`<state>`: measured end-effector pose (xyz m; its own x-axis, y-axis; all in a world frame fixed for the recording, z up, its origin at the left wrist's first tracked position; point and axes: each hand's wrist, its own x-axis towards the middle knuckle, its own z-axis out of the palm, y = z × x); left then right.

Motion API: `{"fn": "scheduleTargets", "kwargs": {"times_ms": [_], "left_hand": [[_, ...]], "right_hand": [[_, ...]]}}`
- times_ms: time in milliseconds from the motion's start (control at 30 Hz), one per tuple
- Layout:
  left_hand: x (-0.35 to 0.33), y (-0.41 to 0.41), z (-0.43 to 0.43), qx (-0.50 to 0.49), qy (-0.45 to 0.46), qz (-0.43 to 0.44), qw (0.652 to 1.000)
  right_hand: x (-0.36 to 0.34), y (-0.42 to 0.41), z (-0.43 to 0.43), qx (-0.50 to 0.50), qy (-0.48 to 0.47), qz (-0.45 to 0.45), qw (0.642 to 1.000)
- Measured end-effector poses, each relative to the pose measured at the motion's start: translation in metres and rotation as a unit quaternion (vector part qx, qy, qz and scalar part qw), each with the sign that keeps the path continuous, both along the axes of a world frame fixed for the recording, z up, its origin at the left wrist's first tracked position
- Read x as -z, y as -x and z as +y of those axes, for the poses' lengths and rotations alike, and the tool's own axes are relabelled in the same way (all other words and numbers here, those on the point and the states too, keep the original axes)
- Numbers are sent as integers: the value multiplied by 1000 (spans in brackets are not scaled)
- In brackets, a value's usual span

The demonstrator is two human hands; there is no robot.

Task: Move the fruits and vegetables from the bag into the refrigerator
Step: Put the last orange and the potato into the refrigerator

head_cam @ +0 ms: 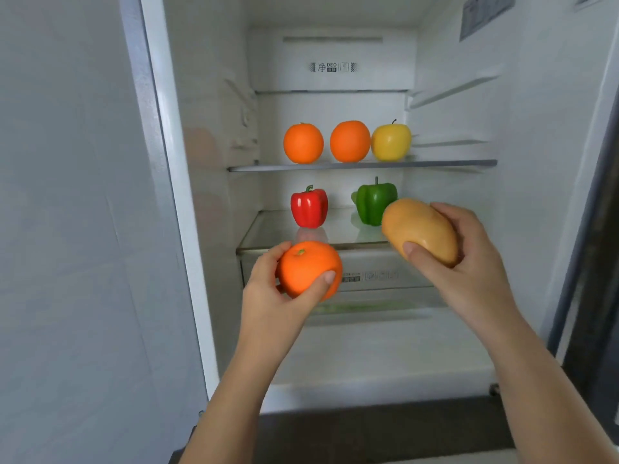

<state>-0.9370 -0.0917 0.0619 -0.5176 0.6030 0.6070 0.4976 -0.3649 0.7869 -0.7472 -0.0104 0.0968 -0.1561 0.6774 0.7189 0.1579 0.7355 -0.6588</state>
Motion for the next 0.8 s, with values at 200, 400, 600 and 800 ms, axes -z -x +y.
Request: {"fn": "scheduleTargets", "kwargs": {"times_ms": [200,400,600,800], "left_hand": [[-32,2,74,-3,-19,44,999],[-46,16,128,-11,-26,64,998],[-56,20,164,-2,12,118,993],[-55,35,187,54,67,129,988]], "right_hand": [[-41,7,74,24,-55,51,997],[-68,19,125,30,-97,57,993],[-95,20,159,53,-107,39,992],[-117,11,196,87,-74,-48,992]]}}
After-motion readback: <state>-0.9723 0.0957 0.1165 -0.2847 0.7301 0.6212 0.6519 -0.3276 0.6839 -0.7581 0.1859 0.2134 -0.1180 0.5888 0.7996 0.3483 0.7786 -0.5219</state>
